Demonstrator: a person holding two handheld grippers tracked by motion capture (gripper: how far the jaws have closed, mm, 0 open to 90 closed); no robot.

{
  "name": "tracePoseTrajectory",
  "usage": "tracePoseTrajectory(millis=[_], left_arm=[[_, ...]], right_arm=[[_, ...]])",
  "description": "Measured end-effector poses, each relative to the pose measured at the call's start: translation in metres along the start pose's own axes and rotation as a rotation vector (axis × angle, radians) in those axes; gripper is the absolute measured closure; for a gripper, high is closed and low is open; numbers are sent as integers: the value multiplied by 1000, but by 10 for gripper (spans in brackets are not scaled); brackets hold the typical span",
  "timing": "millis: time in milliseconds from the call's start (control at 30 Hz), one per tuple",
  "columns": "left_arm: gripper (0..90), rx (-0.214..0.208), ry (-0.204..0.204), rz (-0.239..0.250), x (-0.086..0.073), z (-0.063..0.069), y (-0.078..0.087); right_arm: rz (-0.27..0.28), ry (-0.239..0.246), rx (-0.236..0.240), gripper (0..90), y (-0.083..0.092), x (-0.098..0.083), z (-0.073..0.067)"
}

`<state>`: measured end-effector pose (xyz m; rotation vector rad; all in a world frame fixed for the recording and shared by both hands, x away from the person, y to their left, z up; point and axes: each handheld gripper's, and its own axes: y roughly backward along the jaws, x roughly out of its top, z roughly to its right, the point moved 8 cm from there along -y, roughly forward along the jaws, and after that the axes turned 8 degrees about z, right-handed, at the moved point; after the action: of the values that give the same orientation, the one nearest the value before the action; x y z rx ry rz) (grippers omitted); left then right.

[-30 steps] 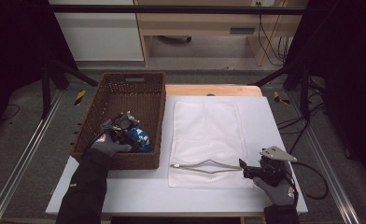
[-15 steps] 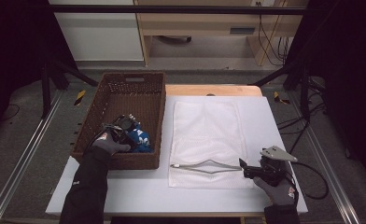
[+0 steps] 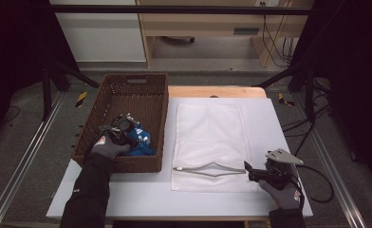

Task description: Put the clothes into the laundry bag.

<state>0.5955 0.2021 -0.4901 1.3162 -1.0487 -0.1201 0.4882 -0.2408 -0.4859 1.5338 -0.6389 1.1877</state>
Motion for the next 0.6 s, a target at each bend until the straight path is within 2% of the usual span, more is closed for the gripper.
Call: tracePoseTrajectory(millis=[167,200,233,400,500,533,600], left_arm=[[615,50,11,80,6,-4,8],[616,50,11,80,6,-4,8],[617,69,31,118,8,-8,12],[622,109,86,239,16,-15,25],[623,113,114,311,20,-18,34],[623,113,114,311,20,-18,34],[623,134,150,373,22,-22,40]], right_arm=[[2,0,-3,54,0,0,1],[2,1,-2,54,0,0,1],[2,-2,-3,54,0,0,1],[0,-3,-5,54,0,-1,2],[2,-3,-7,54,0,0,2],[2,-3,-7,54,0,0,2],[0,0,-9,56,0,0,2]])
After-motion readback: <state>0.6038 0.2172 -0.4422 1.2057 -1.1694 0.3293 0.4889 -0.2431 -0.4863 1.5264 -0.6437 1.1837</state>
